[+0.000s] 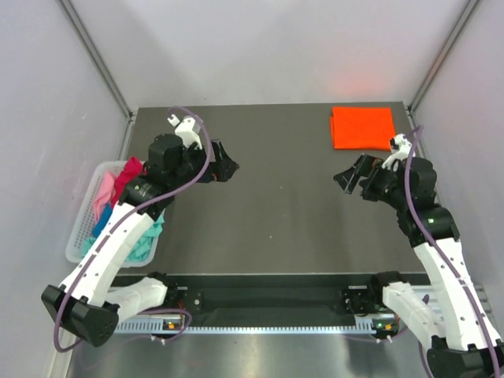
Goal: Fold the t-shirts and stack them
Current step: Reset both grippers
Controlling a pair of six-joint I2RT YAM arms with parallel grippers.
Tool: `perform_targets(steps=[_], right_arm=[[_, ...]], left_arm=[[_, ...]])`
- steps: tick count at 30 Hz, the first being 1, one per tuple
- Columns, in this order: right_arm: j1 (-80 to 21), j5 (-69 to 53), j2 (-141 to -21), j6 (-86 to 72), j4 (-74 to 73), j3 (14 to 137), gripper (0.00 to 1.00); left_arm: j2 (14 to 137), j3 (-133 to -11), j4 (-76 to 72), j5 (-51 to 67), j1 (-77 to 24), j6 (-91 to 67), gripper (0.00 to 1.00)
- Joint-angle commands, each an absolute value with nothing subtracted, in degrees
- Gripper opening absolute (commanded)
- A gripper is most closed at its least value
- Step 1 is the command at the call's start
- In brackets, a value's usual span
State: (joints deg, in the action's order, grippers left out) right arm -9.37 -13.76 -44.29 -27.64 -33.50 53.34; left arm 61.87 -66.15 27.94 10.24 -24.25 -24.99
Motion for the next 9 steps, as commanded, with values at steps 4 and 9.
perform_targets(steps=[4,9], right_arm=[[-9.4,-12.7,-42.9,-27.5,-31.3,54.8,1.00],[-9.4,-11.9,-43.0,-27.4,-30.8,54.9,1.00]], left_arm=[[60.5,-67.1,27.1,10.3,-24.3,-24.5,0.99],[60.7,-66.7,27.4,9.1,-24.3,-23.4,0.99]])
